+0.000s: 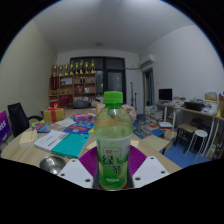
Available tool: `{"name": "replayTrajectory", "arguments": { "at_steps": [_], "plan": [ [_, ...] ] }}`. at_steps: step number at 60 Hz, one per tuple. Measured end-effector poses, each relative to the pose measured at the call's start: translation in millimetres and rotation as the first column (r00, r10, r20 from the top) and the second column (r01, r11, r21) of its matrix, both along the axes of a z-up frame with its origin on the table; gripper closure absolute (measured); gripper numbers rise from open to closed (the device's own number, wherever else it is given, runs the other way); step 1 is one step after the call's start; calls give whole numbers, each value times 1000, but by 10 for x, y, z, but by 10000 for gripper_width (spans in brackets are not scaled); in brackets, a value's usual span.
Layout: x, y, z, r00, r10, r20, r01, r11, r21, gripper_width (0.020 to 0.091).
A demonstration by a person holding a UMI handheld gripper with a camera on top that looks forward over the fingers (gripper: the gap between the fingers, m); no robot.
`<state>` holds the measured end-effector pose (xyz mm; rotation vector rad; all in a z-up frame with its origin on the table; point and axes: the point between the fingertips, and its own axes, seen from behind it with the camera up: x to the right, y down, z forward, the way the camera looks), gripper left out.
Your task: Pour water
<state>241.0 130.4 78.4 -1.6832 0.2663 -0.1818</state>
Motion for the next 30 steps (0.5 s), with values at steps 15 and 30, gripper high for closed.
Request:
{"name": "replayTrajectory", "arguments": {
  "at_steps": [15, 30],
  "plan": [
    [-23, -25, -18, 1000, 13, 5, -13, 999, -50, 535],
    [-47, -516, -94, 1000, -10, -18, 7, 987, -160, 261]
  ]
}}
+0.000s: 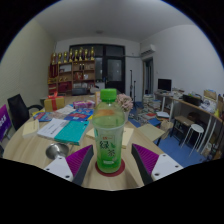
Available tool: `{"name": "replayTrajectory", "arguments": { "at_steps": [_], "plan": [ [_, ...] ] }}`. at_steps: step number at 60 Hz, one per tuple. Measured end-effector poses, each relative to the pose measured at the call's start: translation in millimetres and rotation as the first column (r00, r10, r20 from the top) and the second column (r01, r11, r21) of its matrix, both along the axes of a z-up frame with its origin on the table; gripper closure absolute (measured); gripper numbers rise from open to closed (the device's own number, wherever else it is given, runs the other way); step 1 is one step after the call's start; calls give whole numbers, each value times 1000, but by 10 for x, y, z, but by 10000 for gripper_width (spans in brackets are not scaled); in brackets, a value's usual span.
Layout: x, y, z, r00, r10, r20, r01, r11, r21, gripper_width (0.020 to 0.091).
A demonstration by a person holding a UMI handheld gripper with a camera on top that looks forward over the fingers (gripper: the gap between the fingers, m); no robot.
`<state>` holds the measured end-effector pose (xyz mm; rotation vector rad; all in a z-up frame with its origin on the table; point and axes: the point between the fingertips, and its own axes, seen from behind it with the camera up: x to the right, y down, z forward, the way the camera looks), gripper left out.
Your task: Pour water
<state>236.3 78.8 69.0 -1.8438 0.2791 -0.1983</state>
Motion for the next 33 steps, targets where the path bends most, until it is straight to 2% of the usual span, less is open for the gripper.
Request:
{"name": "replayTrajectory", "arguments": {
  "at_steps": [12, 33],
  "plan": [
    [-343, -673, 666, 999, -29, -18, 30, 997, 67, 269],
    [-1924, -2096, 1938, 991, 22, 130, -40, 990, 134, 271]
  ]
}}
